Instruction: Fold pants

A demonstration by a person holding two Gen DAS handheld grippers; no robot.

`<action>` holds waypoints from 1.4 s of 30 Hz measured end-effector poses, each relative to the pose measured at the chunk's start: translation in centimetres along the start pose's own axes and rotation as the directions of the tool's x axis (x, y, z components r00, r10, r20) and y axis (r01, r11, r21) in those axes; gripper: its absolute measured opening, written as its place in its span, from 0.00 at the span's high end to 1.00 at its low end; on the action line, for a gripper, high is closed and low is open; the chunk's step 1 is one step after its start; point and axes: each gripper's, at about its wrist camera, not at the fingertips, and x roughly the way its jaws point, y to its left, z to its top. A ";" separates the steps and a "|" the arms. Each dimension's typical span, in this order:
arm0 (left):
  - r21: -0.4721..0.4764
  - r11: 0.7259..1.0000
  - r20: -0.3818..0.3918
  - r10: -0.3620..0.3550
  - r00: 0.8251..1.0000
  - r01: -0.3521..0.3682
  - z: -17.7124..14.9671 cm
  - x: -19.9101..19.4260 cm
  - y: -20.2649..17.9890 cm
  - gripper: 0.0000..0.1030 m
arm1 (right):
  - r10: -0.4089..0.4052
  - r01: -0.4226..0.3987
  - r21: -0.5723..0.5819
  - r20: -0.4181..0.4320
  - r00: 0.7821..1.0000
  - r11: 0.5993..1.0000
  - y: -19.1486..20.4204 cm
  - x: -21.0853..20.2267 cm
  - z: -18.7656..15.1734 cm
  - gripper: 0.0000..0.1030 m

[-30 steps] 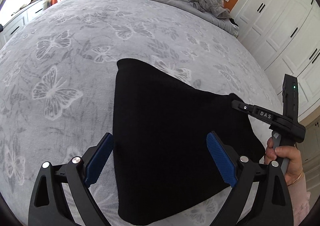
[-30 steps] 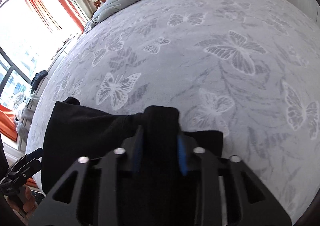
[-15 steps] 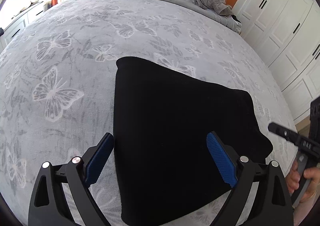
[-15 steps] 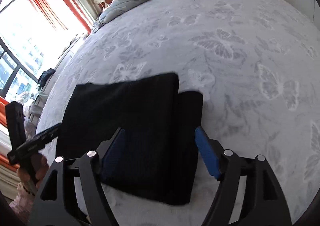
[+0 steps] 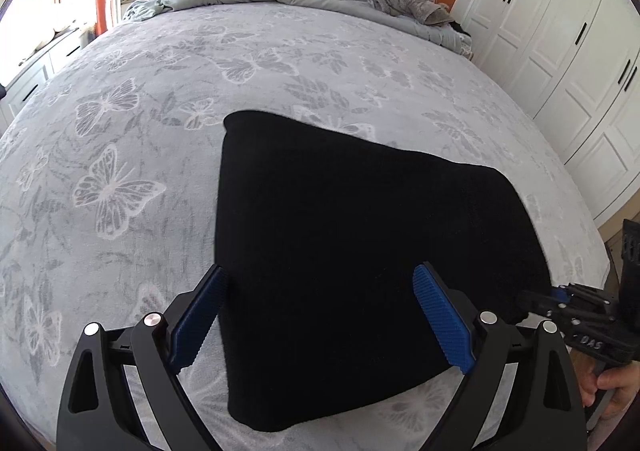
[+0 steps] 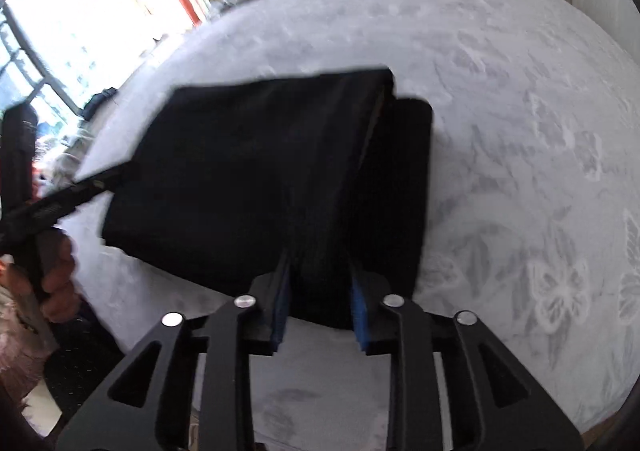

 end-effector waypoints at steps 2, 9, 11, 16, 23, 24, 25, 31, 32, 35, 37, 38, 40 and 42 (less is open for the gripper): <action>-0.044 0.999 -0.038 0.008 0.999 -0.010 -0.1 0.6 1.4 0.11 | 0.067 -0.069 0.070 0.031 0.997 0.995 -1.0 -0.6 0.3 0.63; -0.314 0.939 -0.206 -0.213 0.955 0.142 -1.4 4.3 5.7 0.11 | 0.070 -0.091 0.216 0.102 0.992 0.972 -4.0 -1.2 1.6 0.16; -0.361 0.917 -0.183 -0.245 0.952 0.167 -1.7 5.0 6.1 0.12 | 0.110 -0.118 0.243 0.044 0.993 0.963 -4.1 1.0 2.2 0.16; -0.308 0.920 -0.121 -0.290 0.949 0.242 -0.8 2.7 5.6 0.69 | 0.140 -0.151 0.183 0.074 0.987 0.972 -1.5 1.1 2.6 0.63; -0.303 0.909 -0.061 -0.317 0.946 0.285 -3.4 -5.5 8.4 0.55 | 0.218 -0.224 0.058 0.102 0.971 0.973 2.9 -3.9 -1.2 0.43; -0.292 0.931 -0.090 -0.257 0.962 0.221 -4.6 -5.3 8.5 0.53 | 0.168 -0.173 0.068 0.063 0.984 0.983 2.6 -2.9 -2.0 0.39; -0.278 0.950 -0.128 -0.183 0.975 0.142 -5.6 -4.9 8.4 0.53 | 0.086 -0.089 0.093 0.037 0.996 0.992 2.1 -2.2 -3.0 0.39; -0.089 0.994 0.074 0.063 0.995 -0.056 -6.6 -9.2 6.8 0.28 | 0.104 -0.145 0.181 0.220 0.970 0.973 2.2 -6.7 -2.5 0.31; -0.064 0.994 0.121 0.097 0.988 -0.090 -6.6 -9.9 6.4 0.25 | 0.092 -0.127 0.154 0.219 0.971 0.980 3.1 -6.5 -1.7 0.31; -0.004 0.988 0.147 0.152 0.977 -0.153 -5.8 -9.9 5.8 0.23 | 0.059 -0.078 0.108 0.172 0.983 0.991 4.8 -3.3 0.9 0.31; 0.003 0.984 0.119 0.176 0.977 -0.178 -5.5 -8.9 5.8 0.22 | 0.036 -0.050 0.123 0.119 0.992 0.991 4.9 -0.2 2.3 0.26; 0.000 0.986 0.094 0.168 0.981 -0.168 -5.5 -8.3 5.9 0.23 | 0.010 -0.024 0.146 0.092 0.996 0.989 4.5 1.4 2.6 0.26; -0.015 0.988 0.049 0.154 0.987 -0.153 -5.5 -7.4 6.3 0.23 | 0.018 -0.033 0.137 0.106 0.994 0.990 4.4 2.8 2.6 0.82; -0.028 0.986 0.025 0.165 0.986 -0.164 -5.7 -7.0 6.5 0.23 | 0.063 -0.078 0.126 0.119 0.991 0.989 5.3 2.1 3.4 0.92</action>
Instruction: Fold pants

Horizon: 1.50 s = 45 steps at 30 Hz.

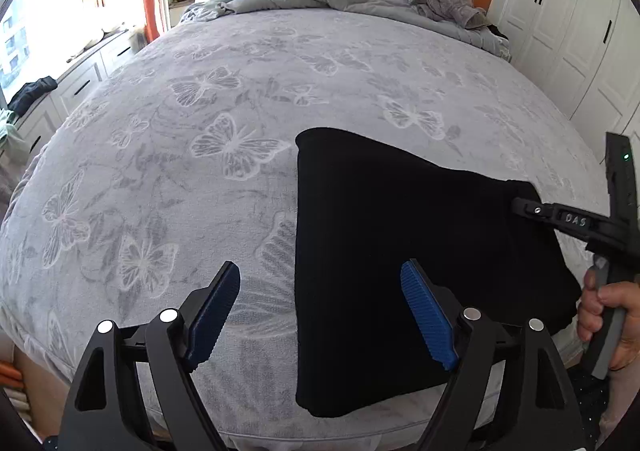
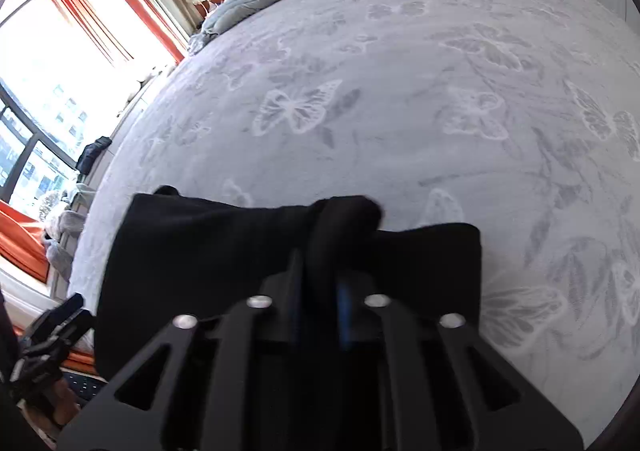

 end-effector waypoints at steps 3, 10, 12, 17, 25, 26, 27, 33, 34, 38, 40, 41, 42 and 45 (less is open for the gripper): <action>-0.014 1.000 -0.018 -0.001 1.000 0.001 -0.2 0.1 0.3 0.23 | 0.143 -0.140 -0.035 0.104 0.984 0.989 3.1 -5.8 0.8 0.93; -0.011 1.000 -0.027 0.005 1.000 -0.005 -0.1 0.4 -0.2 0.23 | -0.151 0.150 -0.018 -0.040 0.988 0.989 -0.8 -1.8 -1.8 0.82; -0.014 1.000 -0.036 0.000 0.999 0.000 -0.1 0.6 -0.4 0.23 | -0.051 0.053 0.090 -0.030 0.998 0.994 -2.7 -2.3 -3.3 0.71; 0.000 1.000 -0.038 0.011 0.999 -0.011 -0.2 0.9 -0.9 0.23 | 0.097 -0.096 0.099 -0.003 0.995 0.990 -1.7 -5.5 -6.8 0.36; 0.000 1.000 -0.047 -0.028 0.999 0.028 -0.3 0.8 -1.7 0.23 | 0.053 -0.053 0.007 0.031 0.998 0.999 1.1 -6.9 -8.9 0.91; -0.009 0.999 -0.042 -0.050 0.998 0.050 -0.3 0.5 -1.7 0.22 | 0.056 -0.055 -0.015 0.058 0.997 0.998 1.8 -8.1 -8.7 0.91; -0.017 0.997 -0.038 -0.078 0.996 0.078 -0.4 0.1 -1.6 0.22 | 0.064 -0.063 -0.023 0.070 0.995 0.998 2.1 -8.9 -8.7 0.91; -0.043 0.994 -0.086 -0.104 0.991 0.101 -1.1 0.9 -1.0 0.18 | 0.012 -0.012 0.047 -0.003 1.000 0.999 -1.6 -5.3 -10.6 0.74; -0.048 0.994 -0.088 -0.104 0.991 0.100 -1.2 1.0 -0.8 0.18 | 0.022 -0.022 0.071 -0.003 1.000 0.997 -1.6 -5.7 -10.5 0.66; -0.045 0.996 -0.080 -0.084 0.993 0.081 -1.5 0.8 -0.3 0.18 | 0.001 -0.003 0.069 0.032 0.999 0.998 -1.1 -6.5 -8.0 0.51; -0.053 0.996 -0.081 -0.077 0.994 0.073 -1.5 0.8 0.0 0.18 | -0.021 0.018 0.059 0.044 0.999 0.998 -1.1 -6.1 -6.2 0.45; -0.060 0.995 -0.083 -0.080 0.993 0.076 -1.5 0.8 0.2 0.18 | -0.027 0.025 0.055 0.029 0.999 0.998 -1.3 -5.5 -5.4 0.41; -0.063 0.995 -0.083 -0.085 0.993 0.079 -1.4 0.8 0.2 0.18 | -0.037 0.037 0.055 0.006 0.999 0.998 -1.4 -4.7 -4.9 0.39; -0.051 0.994 -0.068 -0.095 0.993 0.092 -1.3 0.4 0.2 0.18 | -0.039 0.040 0.067 -0.025 0.999 0.997 -1.9 -3.7 -5.2 0.37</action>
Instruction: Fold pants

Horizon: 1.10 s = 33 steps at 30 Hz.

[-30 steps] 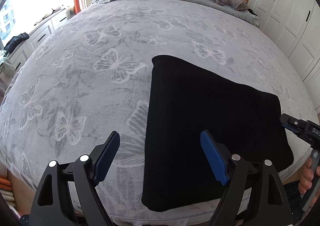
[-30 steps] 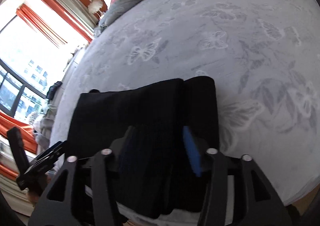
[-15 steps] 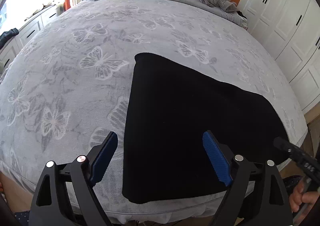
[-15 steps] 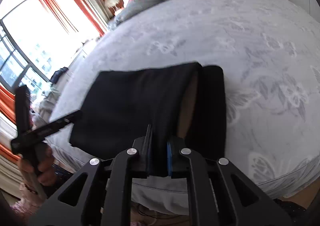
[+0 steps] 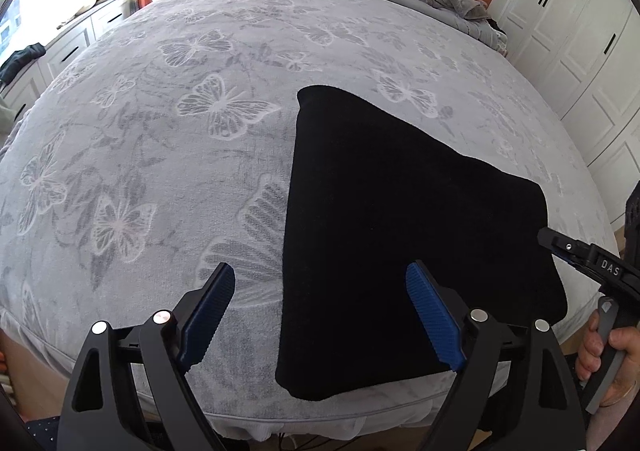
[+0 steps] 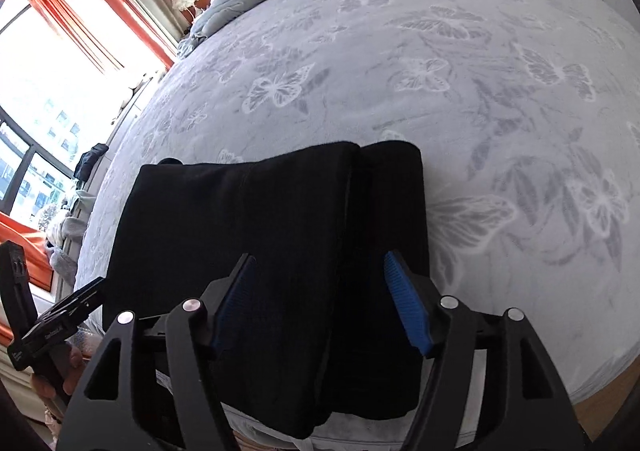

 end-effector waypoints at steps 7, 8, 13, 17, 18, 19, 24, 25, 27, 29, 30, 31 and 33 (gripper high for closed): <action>-0.023 1.000 0.019 -0.020 1.000 0.020 0.2 -1.1 1.1 0.18 | 0.151 -0.150 0.049 -0.012 0.988 0.987 -1.1 -1.5 -4.4 0.41; -0.035 0.999 0.022 -0.027 0.999 0.028 0.4 -1.3 1.4 0.18 | 0.133 -0.132 0.032 -0.014 0.991 0.991 -0.8 -1.3 -4.5 0.50; -0.123 0.990 0.068 -0.056 0.996 0.064 1.6 -2.8 3.4 0.18 | 0.173 -0.173 0.007 -0.009 0.985 0.985 2.2 -1.4 -2.5 0.85; -0.191 0.981 0.113 -0.004 0.994 0.026 2.2 -4.3 5.7 0.18 | 0.276 -0.274 -0.083 0.014 0.961 0.958 8.1 -3.6 0.5 0.85; -0.211 0.977 0.119 0.016 0.993 0.010 2.3 -4.6 6.5 0.18 | 0.299 -0.296 -0.109 0.006 0.954 0.949 9.8 -3.9 1.1 0.85; -0.232 0.973 0.125 0.027 0.992 0.002 2.4 -4.9 7.3 0.18 | 0.323 -0.321 -0.133 -0.010 0.946 0.938 11.6 -3.9 1.7 0.85; -0.344 0.939 0.141 0.059 0.988 -0.007 2.4 -6.7 11.8 0.18 | 0.415 -0.428 -0.226 -0.103 0.904 0.875 21.6 -2.0 3.3 0.85; -0.363 0.932 0.143 0.072 0.987 -0.015 2.4 -7.0 12.7 0.18 | 0.427 -0.444 -0.239 -0.121 0.896 0.864 23.5 -1.4 3.4 0.85; -0.404 0.914 0.155 0.112 0.982 -0.040 2.2 -8.0 14.7 0.18 | 0.454 -0.480 -0.261 -0.158 0.877 0.837 27.5 -0.3 3.7 0.85; -0.451 0.890 0.168 0.160 0.973 -0.069 1.9 -9.0 16.7 0.18 | 0.486 -0.522 -0.287 -0.192 0.853 0.803 31.7 0.5 4.0 0.85; -0.475 0.877 0.172 0.178 0.969 -0.076 1.7 -9.4 17.8 0.18 | 0.504 -0.546 -0.295 -0.209 0.838 0.784 33.7 0.8 4.1 0.85; -0.500 0.863 0.173 0.189 0.967 -0.079 1.6 -9.8 18.8 0.18 | 0.513 -0.560 -0.307 -0.224 0.828 0.769 35.4 1.0 4.1 0.85; -0.557 0.827 0.178 0.208 0.962 -0.076 1.0 -10.6 20.9 0.18 | 0.498 -0.550 -0.358 -0.233 0.835 0.755 38.8 1.6 3.8 0.86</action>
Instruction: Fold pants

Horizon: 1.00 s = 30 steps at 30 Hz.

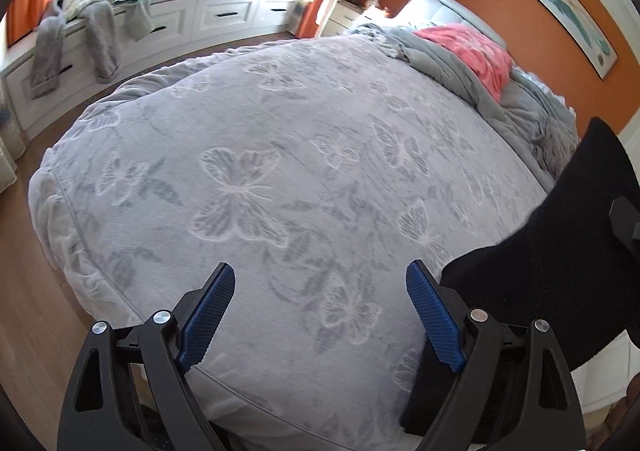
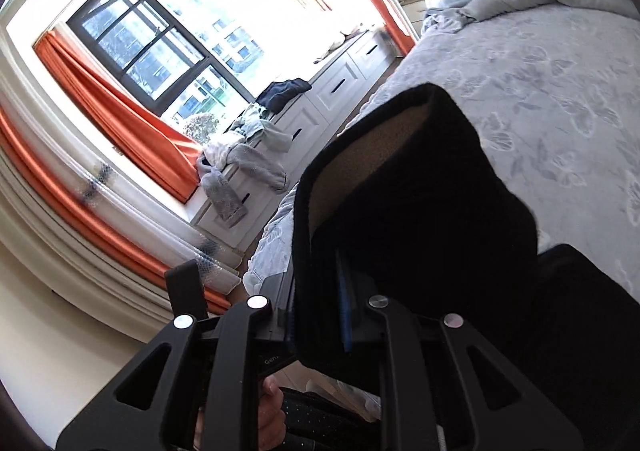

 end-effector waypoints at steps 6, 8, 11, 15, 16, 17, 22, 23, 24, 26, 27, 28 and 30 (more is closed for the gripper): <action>-0.078 0.997 0.004 -0.001 1.000 0.001 0.9 -0.5 2.9 0.17 | -0.075 0.072 -0.063 -0.052 0.996 0.995 0.6 2.7 0.3 0.97; -0.053 0.998 -0.015 -0.015 1.000 0.014 0.7 -0.1 2.5 0.16 | -0.148 0.137 -0.128 -0.080 0.986 0.982 -0.4 2.4 -0.8 0.93; -0.043 0.997 -0.105 -0.064 0.992 0.060 0.0 1.5 1.8 0.16 | -0.159 0.142 -0.153 -0.106 0.982 0.978 -2.7 0.8 -3.0 0.57; -0.101 0.990 -0.270 -0.122 0.955 0.098 -1.4 4.8 1.6 0.16 | -0.265 0.255 -0.165 -0.041 0.964 0.953 -6.0 -2.9 -6.0 0.32; -0.118 0.989 -0.291 -0.123 0.949 0.092 -1.7 5.4 1.8 0.16 | -0.339 0.327 -0.189 -0.035 0.940 0.926 -6.9 -3.4 -7.3 0.31; -0.131 0.988 -0.301 -0.120 0.946 0.084 -2.0 5.7 2.0 0.16 | -0.434 0.420 -0.202 -0.030 0.900 0.885 -8.0 -3.4 -8.7 0.31; -0.140 0.988 -0.264 -0.101 0.959 0.065 -1.8 5.0 2.2 0.16 | -0.546 0.529 -0.167 -0.084 0.833 0.832 -12.4 -0.7 -14.6 0.31; -0.138 0.988 -0.254 -0.101 0.962 0.067 -1.8 4.8 2.1 0.16 | -0.545 0.527 -0.166 -0.090 0.833 0.833 -13.0 0.3 -15.2 0.31; -0.135 0.989 -0.243 -0.095 0.965 0.063 -1.8 4.6 1.9 0.16 | -0.556 0.538 -0.172 -0.085 0.827 0.825 -13.4 1.2 -15.7 0.31; -0.111 0.993 -0.228 -0.072 0.971 0.048 -1.7 4.3 1.5 0.16 | -0.594 0.576 -0.204 -0.037 0.803 0.791 -13.6 2.3 -15.9 0.56; -0.098 0.994 -0.224 -0.063 0.973 0.042 -1.7 4.2 1.3 0.16 | -0.606 0.590 -0.201 -0.023 0.795 0.782 -13.4 2.0 -15.4 0.88; -0.089 0.995 -0.219 -0.057 0.974 0.039 -1.7 4.1 1.3 0.16 | -0.615 0.604 -0.171 -0.018 0.788 0.779 -13.2 1.3 -14.5 0.88; -0.073 0.997 -0.211 -0.044 0.977 0.029 -1.7 3.9 1.2 0.16 | -0.582 0.582 -0.117 0.039 0.812 0.805 -12.0 -1.6 -13.0 0.88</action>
